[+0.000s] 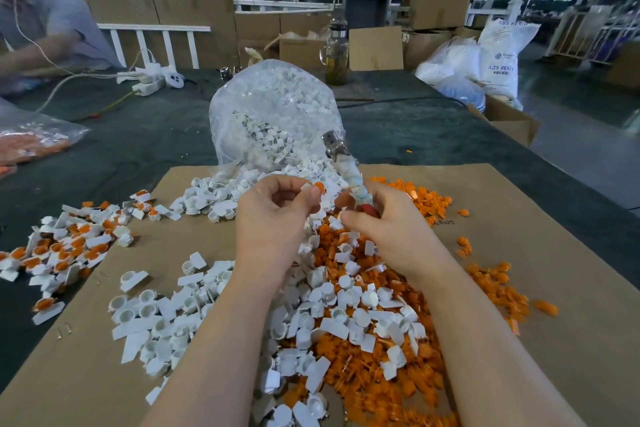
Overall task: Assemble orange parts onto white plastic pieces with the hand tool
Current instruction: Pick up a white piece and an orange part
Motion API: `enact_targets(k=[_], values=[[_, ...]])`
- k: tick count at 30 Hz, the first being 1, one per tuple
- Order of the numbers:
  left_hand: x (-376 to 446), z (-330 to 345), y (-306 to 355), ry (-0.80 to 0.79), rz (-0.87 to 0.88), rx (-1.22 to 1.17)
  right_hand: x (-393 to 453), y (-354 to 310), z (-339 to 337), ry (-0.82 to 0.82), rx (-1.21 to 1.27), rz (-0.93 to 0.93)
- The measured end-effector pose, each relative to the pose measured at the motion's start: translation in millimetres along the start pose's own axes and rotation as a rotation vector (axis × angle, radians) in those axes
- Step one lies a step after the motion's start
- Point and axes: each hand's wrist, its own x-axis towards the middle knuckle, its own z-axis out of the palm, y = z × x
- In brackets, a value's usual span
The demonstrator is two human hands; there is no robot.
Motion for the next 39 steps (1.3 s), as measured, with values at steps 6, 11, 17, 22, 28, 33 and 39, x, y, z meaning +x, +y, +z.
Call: enact_targets(k=[6,11,17,22,28,33,39], values=[[4,-4,-1,0.002,0.044,-0.136,-2,2,-9,-0.199,-0.074,0.087],[5,-6,-2,0.001,0.078,-0.171,-3,0,-10,-0.260,-0.080,0.098],[6,-8,-4,-0.022,0.102,-0.178,-5,0,-9,-0.340,-0.042,0.107],[6,-9,-3,-0.019,0.104,-0.217,-5,-2,-5,-0.294,-0.100,0.057],[7,-10,-1,0.006,0.094,-0.240,-4,-2,0,-0.254,-0.094,0.029],[5,-9,0,0.013,0.067,-0.262,-2,-3,1,-0.237,-0.186,-0.001],[5,-11,0,-0.018,-0.100,-0.318,-2,0,4,-0.229,-0.232,-0.003]])
